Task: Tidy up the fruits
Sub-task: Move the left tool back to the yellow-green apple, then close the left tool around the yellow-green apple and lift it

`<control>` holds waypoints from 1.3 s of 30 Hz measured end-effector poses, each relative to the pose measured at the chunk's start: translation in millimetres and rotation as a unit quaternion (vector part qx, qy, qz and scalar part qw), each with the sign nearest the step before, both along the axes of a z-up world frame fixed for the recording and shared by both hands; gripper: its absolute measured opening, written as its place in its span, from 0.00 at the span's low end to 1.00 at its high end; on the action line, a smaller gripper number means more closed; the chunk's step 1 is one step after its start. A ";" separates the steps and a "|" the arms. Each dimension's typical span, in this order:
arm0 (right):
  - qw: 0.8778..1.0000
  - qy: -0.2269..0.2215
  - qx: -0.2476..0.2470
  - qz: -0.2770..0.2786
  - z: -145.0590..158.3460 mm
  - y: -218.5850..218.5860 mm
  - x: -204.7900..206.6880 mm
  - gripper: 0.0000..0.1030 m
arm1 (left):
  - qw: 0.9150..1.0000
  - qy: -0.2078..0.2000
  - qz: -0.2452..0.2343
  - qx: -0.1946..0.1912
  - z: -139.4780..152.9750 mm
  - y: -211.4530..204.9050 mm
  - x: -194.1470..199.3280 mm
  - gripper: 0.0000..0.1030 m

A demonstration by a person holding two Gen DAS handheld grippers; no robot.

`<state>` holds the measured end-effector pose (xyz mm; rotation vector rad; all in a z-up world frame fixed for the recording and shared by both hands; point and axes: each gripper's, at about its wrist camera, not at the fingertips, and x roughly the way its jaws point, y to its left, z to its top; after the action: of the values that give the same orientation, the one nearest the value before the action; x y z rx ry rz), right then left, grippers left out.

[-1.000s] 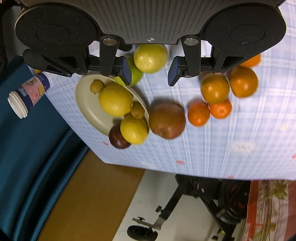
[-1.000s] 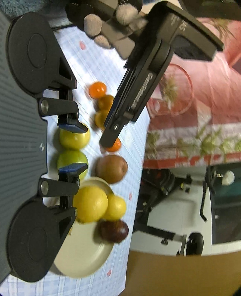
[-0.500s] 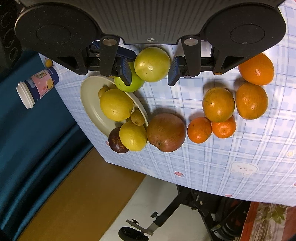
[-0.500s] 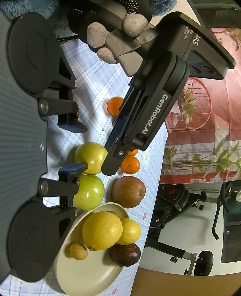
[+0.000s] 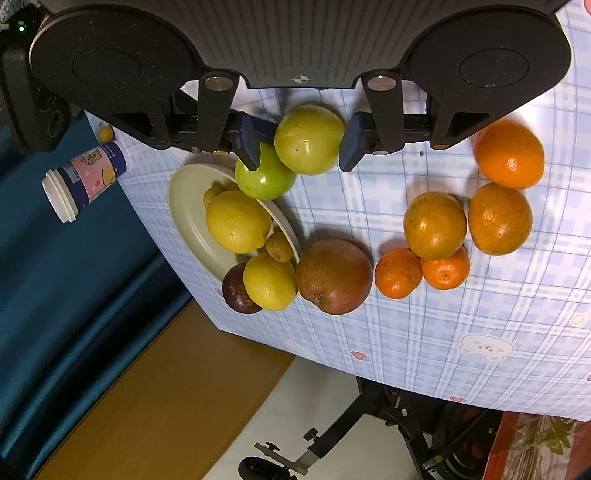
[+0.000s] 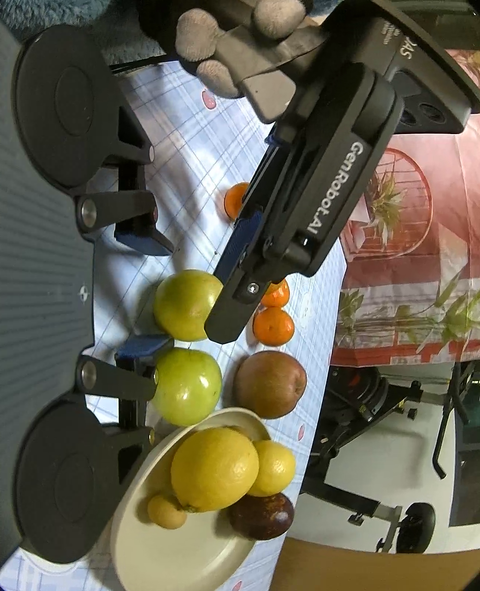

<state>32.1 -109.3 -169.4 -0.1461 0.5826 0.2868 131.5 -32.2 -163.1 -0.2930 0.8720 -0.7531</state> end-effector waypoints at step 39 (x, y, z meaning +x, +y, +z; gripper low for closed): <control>1.000 -0.002 0.014 0.010 -0.1 -9.4 -1.4 0.48 | 1.000 0.001 0.000 0.021 -7.9 1.8 -15.9 0.57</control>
<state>30.7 -118.8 -169.5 -0.1262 0.5738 0.3130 115.6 -30.4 -171.0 -0.2572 0.8886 -0.7345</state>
